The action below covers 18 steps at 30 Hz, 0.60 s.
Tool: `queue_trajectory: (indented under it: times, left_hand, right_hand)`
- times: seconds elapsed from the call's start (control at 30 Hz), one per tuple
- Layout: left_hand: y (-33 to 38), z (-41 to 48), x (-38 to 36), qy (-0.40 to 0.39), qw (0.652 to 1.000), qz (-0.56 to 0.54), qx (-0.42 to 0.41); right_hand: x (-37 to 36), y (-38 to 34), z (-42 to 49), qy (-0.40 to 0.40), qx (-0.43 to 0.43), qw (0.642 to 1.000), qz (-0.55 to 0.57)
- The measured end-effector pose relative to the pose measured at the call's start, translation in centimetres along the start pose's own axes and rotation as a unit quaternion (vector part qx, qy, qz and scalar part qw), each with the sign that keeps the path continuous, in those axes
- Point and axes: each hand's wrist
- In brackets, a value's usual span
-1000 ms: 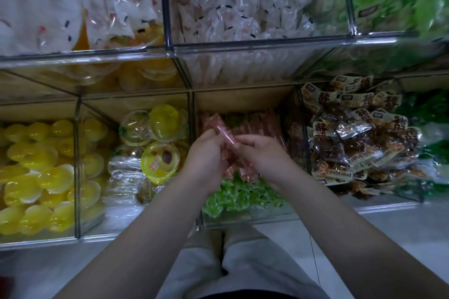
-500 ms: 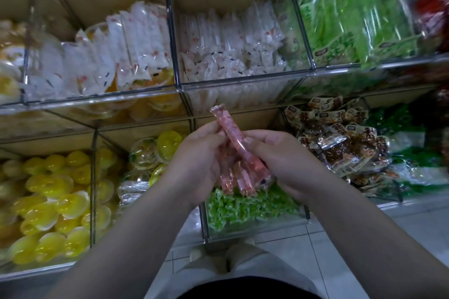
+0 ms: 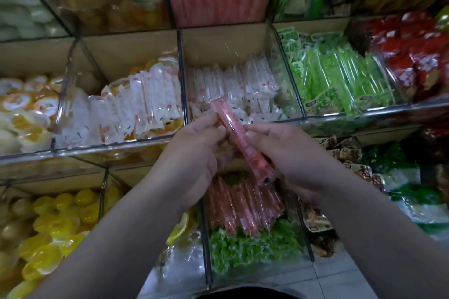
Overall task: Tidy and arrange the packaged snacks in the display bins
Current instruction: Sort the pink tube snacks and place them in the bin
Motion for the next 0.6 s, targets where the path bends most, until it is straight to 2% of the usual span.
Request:
queue_trajectory:
  times: [0.5,0.6]
  left_hand:
    - [9.8,5.8,-1.8,0.019,0.996,-0.031,-0.079]
    - [12.0,6.8,-2.1,-0.004,0.994,-0.034,-0.1]
  right_hand:
    - [0.5,-9.8,5.0,0.057,0.101,0.993,-0.026]
    - [0.7,-11.7,6.2,0.067,0.121,0.99,-0.028]
Point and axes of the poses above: each hand's wrist, its own z-axis towards the middle knuckle, its own x-axis out of the back of the hand, y = z × x, and after that the axes turned 7 degrees about z, right-handed
